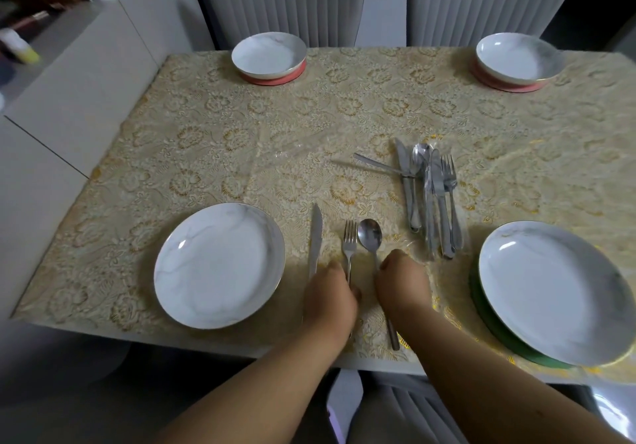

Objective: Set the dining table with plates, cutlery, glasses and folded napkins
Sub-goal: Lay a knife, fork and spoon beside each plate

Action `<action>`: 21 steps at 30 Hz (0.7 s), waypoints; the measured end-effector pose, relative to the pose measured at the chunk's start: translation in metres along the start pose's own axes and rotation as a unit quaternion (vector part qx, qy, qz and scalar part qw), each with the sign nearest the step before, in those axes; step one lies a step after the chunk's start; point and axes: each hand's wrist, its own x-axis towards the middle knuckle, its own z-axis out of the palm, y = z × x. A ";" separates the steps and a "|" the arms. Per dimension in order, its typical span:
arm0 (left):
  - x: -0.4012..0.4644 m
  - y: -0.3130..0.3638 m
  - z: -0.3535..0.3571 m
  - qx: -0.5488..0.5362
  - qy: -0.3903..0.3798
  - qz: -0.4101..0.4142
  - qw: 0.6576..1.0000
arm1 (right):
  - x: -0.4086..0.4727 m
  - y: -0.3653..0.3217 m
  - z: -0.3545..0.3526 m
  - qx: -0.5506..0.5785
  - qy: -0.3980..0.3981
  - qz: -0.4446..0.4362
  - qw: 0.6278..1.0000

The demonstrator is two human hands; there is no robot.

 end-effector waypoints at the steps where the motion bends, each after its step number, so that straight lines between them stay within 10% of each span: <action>1: -0.001 0.001 0.000 0.000 -0.004 0.003 1.000 | -0.001 0.001 -0.001 0.009 0.007 0.002 1.000; 9: 0.009 -0.007 -0.012 0.086 0.147 0.008 0.985 | -0.004 0.000 -0.002 0.044 -0.001 0.002 0.999; 21: 0.016 -0.008 -0.012 0.085 0.055 -0.024 0.995 | -0.003 0.004 -0.004 0.046 0.007 0.000 0.999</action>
